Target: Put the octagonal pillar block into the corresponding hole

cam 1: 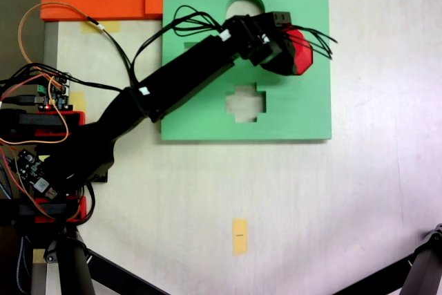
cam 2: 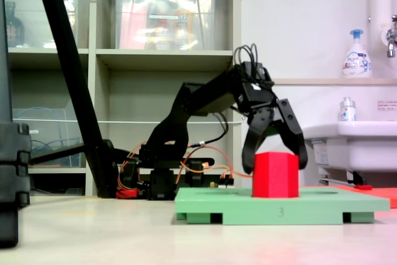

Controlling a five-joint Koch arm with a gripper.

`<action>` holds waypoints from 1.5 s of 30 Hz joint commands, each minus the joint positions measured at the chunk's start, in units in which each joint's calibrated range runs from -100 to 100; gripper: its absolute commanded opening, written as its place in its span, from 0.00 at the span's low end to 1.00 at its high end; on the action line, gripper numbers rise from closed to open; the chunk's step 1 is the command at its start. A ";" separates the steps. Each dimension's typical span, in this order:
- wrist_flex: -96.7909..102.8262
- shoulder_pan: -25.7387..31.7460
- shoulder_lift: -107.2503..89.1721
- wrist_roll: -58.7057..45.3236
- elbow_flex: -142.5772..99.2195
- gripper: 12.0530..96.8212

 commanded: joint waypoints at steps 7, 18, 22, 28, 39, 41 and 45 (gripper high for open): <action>-2.76 0.15 -0.62 -0.98 0.42 0.23; -1.60 -0.44 0.91 -0.88 2.12 0.51; -1.31 -0.63 0.91 -0.88 2.52 0.69; -0.64 -0.68 0.63 -0.88 3.02 0.90; -9.31 0.10 -28.00 -1.03 3.12 0.99; -12.29 0.05 -35.68 -2.49 3.12 0.99; -20.28 -0.54 -51.60 -9.33 3.02 0.90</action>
